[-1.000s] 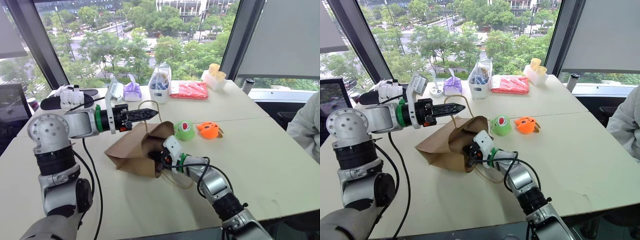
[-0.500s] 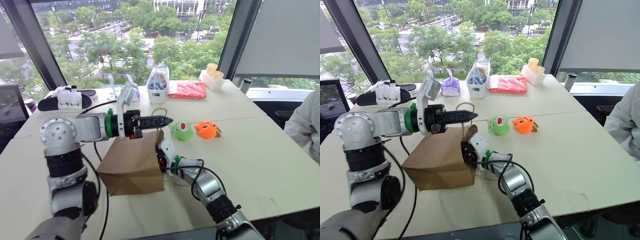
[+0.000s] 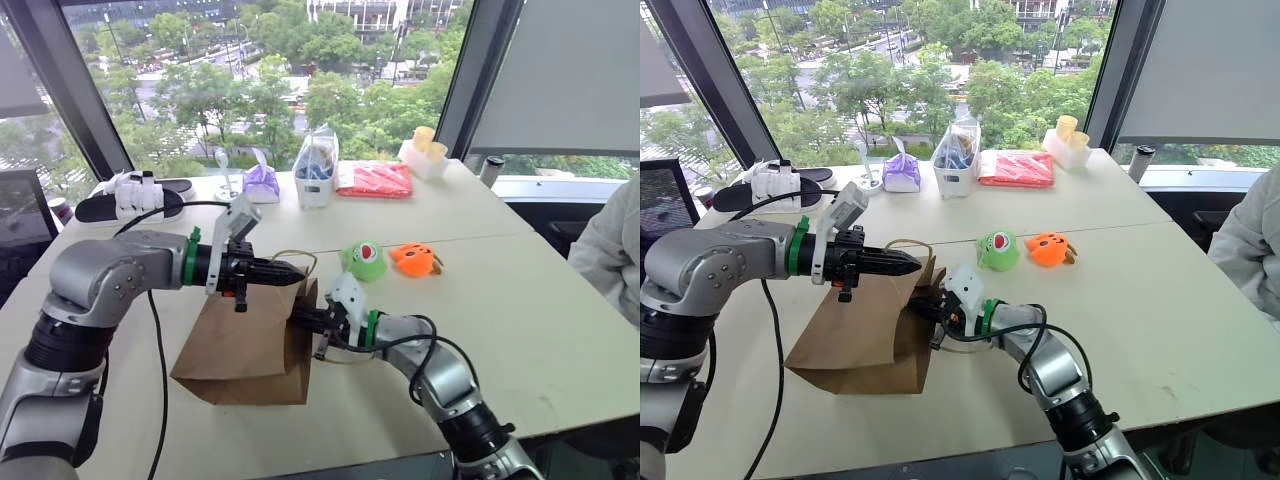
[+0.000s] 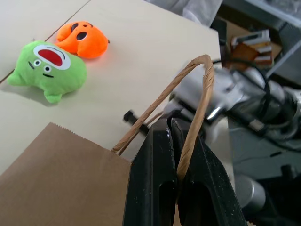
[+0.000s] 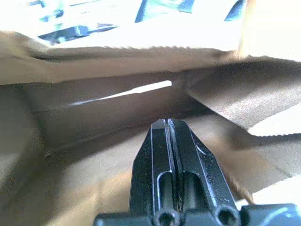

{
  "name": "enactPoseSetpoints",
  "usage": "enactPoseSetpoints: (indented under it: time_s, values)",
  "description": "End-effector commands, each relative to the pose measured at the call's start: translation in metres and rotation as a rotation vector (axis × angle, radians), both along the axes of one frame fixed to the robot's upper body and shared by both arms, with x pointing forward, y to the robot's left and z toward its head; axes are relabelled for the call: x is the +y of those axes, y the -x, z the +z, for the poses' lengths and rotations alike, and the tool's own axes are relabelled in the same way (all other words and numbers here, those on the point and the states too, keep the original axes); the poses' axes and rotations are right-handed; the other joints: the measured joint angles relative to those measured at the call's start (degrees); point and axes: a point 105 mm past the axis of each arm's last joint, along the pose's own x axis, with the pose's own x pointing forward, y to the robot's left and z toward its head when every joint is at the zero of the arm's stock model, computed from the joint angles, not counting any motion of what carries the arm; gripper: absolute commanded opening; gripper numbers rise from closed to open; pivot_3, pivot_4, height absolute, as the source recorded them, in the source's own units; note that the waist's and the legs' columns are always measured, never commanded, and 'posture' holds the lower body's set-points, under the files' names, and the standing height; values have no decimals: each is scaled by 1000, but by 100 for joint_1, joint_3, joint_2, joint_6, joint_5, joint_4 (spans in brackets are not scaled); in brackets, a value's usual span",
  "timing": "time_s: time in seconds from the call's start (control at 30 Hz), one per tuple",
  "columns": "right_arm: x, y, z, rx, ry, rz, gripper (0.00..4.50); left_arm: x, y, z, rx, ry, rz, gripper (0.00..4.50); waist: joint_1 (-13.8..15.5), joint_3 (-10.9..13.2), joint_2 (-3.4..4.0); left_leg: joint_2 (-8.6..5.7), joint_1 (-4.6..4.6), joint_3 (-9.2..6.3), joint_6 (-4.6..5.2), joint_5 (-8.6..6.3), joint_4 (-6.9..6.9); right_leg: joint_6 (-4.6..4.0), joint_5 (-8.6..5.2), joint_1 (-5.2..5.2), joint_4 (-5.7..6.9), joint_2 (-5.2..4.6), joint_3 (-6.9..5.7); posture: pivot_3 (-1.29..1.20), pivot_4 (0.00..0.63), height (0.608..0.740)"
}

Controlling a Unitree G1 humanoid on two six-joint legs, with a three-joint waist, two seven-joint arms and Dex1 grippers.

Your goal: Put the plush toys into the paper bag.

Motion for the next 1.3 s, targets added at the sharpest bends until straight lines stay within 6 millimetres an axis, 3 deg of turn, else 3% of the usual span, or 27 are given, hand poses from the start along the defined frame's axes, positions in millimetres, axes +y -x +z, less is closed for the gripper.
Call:
enactPoseSetpoints:
  time_s: [0.03,0.17,0.43,0.77,1.03,1.1,1.17,1.3]
  values:
    - [14,13,11,-38,-3,98,0,-2,1,10,-78,-17,-45,92,-1,0,0,1,0,0,0,0,-1,0,0,-1,1,0,0,0,150,740]
    - [27,9,5,-50,20,129,0,-4,0,10,-110,-30,-83,92,10,0,0,2,-1,1,0,0,1,0,0,-2,1,1,0,0,150,740]
    - [51,-3,-25,-20,69,160,0,-9,-3,9,-183,-85,-149,92,46,0,0,0,-2,0,0,1,3,0,0,-1,2,1,0,0,150,740]
    - [62,-6,-44,-17,105,116,0,-25,-4,46,-345,-128,-266,92,30,0,0,0,-1,-1,-1,1,1,0,0,-4,4,5,-1,0,150,740]
    - [65,-9,-46,-10,99,79,0,-25,3,45,-326,-132,-305,92,-11,0,0,1,-2,-2,-1,1,2,0,1,-5,6,7,-1,0,150,740]
    - [63,-13,-43,-17,82,33,0,-16,0,29,-320,-200,-290,92,-52,0,0,1,-2,-3,-1,1,1,0,0,-5,6,6,-1,0,150,740]
    - [56,-21,-33,-21,33,-44,0,-6,-5,15,-322,-262,-263,92,-89,0,1,1,1,-3,-1,1,-2,0,0,-4,8,6,0,0,150,740]
    - [36,-22,0,-60,-102,-152,0,4,-9,6,-310,-274,-226,92,-77,0,0,1,-9,-5,-1,1,0,0,0,-13,10,7,0,0,150,740]
